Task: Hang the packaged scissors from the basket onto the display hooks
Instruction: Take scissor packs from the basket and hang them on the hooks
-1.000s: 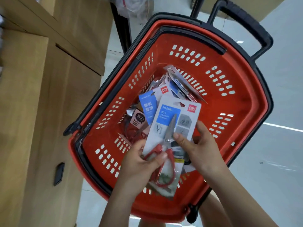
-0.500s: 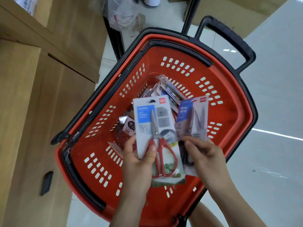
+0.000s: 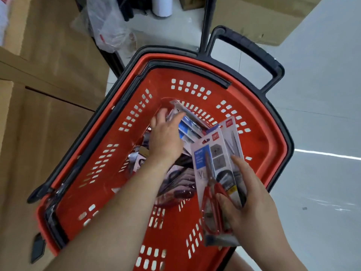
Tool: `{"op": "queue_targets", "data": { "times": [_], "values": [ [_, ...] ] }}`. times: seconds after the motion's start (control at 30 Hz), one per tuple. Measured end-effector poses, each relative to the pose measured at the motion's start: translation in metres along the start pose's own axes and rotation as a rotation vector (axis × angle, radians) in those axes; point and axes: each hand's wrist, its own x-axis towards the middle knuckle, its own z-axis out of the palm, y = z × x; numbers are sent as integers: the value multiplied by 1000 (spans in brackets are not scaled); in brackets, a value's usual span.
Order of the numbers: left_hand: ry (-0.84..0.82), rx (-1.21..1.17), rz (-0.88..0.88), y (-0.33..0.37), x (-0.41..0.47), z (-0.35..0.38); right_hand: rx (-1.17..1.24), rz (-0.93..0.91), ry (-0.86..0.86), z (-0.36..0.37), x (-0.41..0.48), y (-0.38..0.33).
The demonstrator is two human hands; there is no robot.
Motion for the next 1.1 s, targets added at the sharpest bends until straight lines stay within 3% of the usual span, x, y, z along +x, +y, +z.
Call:
{"op": "queue_targets", "data": {
  "times": [0.1,0.2,0.3,0.4,0.5,0.57,0.73,0.8,0.87,0.97,1.1],
  "values": [
    [-84,344,125,-2,42,10,-52,-75,32,-1,5,11],
    [-97,489,140,-13,59,21,-47,-110,112,2,7,23],
    [-28,419,143,-9,54,15,-38,-104,144,2,4,28],
    [59,443,339,-3,26,-9,-10,-96,173,-5,-1,18],
    [111,275,433,-6,-14,-44,-27,-94,212,-19,-4,4],
    [122,160,368,-10,-37,-67,-215,-107,243,-26,-2,-4],
    [188,-6,126,-17,-98,-122,-291,-153,226,-39,2,-31],
    [229,-87,-17,-11,-126,-137,-193,-115,219,-38,1,-47],
    [312,-187,-77,-2,-158,-146,62,41,168,-30,-5,-67],
    [434,-197,113,10,-201,-143,456,180,41,-21,-26,-101],
    [422,-162,316,17,-241,-138,642,209,-32,-24,-54,-136]
  ]
}}
